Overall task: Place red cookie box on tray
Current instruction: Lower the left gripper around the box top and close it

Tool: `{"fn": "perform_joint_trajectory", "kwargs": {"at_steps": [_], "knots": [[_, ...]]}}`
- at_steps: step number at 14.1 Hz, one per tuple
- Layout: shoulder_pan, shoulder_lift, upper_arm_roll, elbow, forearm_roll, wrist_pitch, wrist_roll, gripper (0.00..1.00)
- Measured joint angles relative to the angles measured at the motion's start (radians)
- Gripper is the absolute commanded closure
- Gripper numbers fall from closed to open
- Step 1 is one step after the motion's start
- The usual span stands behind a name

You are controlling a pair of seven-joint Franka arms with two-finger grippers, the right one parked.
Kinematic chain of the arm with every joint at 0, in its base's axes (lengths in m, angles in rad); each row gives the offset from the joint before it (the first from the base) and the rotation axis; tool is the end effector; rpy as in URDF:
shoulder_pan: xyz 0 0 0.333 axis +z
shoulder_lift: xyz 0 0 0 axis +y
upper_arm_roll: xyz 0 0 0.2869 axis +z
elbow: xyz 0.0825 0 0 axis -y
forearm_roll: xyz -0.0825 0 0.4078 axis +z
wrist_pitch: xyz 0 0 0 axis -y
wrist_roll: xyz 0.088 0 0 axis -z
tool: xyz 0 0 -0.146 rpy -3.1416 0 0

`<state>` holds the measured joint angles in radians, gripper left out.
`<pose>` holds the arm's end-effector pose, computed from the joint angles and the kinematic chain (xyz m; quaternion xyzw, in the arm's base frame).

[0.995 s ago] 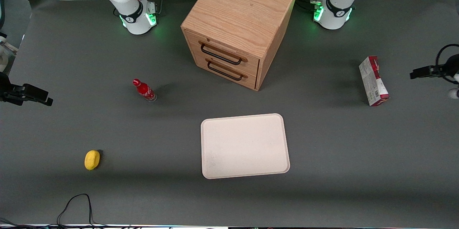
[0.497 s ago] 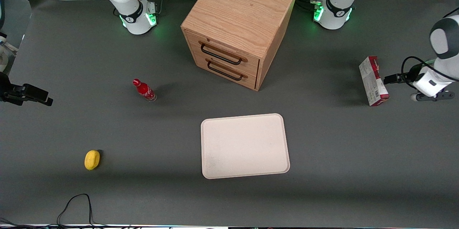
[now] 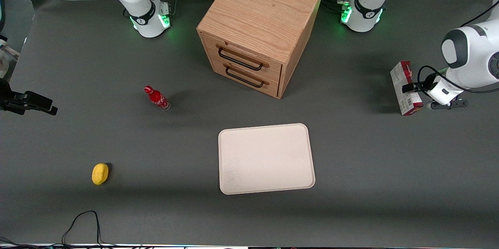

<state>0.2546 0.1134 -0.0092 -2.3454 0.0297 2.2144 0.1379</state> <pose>0.4708 0.1197 0.1815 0.9916 0.0430 -0.1216 0.0132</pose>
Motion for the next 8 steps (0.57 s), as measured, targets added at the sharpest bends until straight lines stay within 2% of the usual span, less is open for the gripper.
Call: {"fn": "perform_joint_trajectory", "kwargs": {"at_steps": [8], "knots": [[0.0,0.062,0.001,-0.001,0.0,0.037,-0.002,0.04]]}}
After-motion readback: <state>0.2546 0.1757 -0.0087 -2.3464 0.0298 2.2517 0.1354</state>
